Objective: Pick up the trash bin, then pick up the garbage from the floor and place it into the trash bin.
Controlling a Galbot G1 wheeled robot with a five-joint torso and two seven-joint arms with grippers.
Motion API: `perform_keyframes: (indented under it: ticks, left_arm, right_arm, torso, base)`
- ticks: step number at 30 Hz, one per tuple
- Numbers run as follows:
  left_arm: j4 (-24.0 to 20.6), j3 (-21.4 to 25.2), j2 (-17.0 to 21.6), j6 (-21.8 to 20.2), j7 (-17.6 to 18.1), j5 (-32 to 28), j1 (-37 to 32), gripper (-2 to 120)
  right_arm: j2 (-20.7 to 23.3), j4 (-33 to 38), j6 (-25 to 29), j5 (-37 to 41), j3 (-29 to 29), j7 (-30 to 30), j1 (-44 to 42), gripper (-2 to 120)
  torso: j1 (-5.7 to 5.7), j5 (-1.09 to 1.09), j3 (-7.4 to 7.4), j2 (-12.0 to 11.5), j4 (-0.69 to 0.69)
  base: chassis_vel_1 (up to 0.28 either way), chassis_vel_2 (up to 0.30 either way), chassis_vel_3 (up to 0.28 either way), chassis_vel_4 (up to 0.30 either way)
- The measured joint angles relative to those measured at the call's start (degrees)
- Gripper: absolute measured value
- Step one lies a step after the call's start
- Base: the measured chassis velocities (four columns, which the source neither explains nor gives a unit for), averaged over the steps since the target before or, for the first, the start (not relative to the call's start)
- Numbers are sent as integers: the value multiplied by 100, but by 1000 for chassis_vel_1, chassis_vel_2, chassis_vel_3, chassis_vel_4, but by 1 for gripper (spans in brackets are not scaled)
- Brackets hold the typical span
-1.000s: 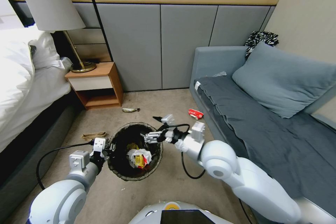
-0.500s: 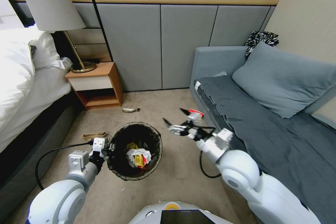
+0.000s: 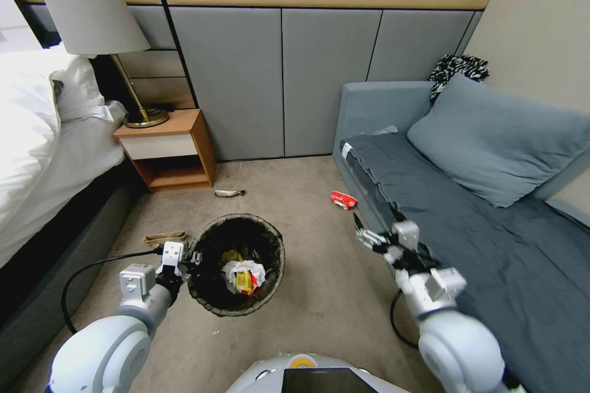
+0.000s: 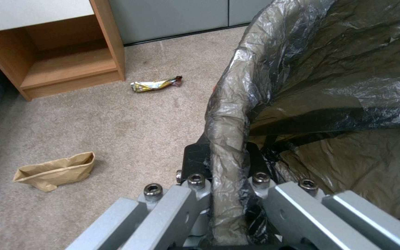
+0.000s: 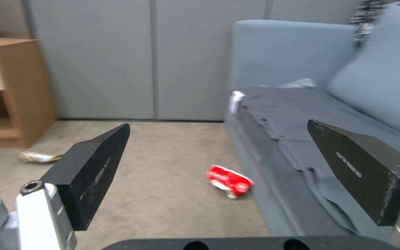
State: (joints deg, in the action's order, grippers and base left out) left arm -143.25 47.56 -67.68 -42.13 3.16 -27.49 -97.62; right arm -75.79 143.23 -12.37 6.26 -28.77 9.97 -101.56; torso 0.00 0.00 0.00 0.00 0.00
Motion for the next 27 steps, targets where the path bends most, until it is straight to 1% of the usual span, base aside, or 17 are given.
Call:
perform_keyframes:
  ticks: [2, 3, 5, 6, 7, 10, 12, 14, 18, 27]
  left_arm:
    - [0, -3, -12, 0, -4, -10, 7, 1]
    - [0, -2, -12, 0, -15, -26, 23, 1]
    - [0, -2, -12, 0, -15, -26, 23, 1]
    - [0, 4, -12, 0, -37, -26, 63, 1]
    - [0, 4, -12, 0, -37, -26, 63, 1]
    - [0, -11, -48, 0, -69, 22, 147, 1]
    - [0, -18, -53, 0, -74, 26, 154, 1]
    - [0, -36, -86, 0, -89, 31, 175, 1]
    - [0, -53, -119, 0, -97, 34, 194, 1]
    - [0, -59, -123, 0, -100, 35, 232, 1]
  right_arm:
    - [-156, 0, 50, -125, 18, -6, -79, 100]
    - [-335, 1, 107, -271, 53, -9, -172, 100]
    - [-335, 1, 107, -271, 53, -9, -172, 100]
    - [-504, 2, 168, -424, 88, -14, -254, 100]
    - [-504, 2, 168, -424, 88, -14, -254, 100]
    - [-834, 13, 362, -781, 117, -60, -373, 100]
    - [-871, 13, 385, -822, 120, -65, -391, 100]
    - [-1004, 13, 465, -927, 116, -72, -453, 100]
    - [-1090, 13, 517, -968, 101, -76, -480, 100]
    - [-1136, 10, 535, -988, 105, -80, -467, 100]
  torso:
    - [0, -1, 0, 0, 0]
    - [0, 0, 0, 0, 0]
    - [0, 0, 0, 0, 0]
    - [0, -1, 0, 0, 1]
    - [0, -1, 0, 0, 1]
    - [0, -1, 0, 0, 0]
    - [0, 0, 0, 0, -1]
    - [0, -1, 0, 0, -1]
    - [0, 0, 0, 0, 0]
    - [0, 0, 0, 0, -1]
  base:
    - [-32, 51, 40, -39]
    - [-67, 65, 74, -82]
    - [-67, 65, 74, -82]
    - [-99, 101, 84, -107]
    - [-99, 101, 84, -107]
    - [-120, 107, 106, -113]
    - [-122, 108, 105, -120]
    - [-103, 113, 107, -103]
    - [-108, 115, 108, -107]
    - [-115, 107, 115, -107]
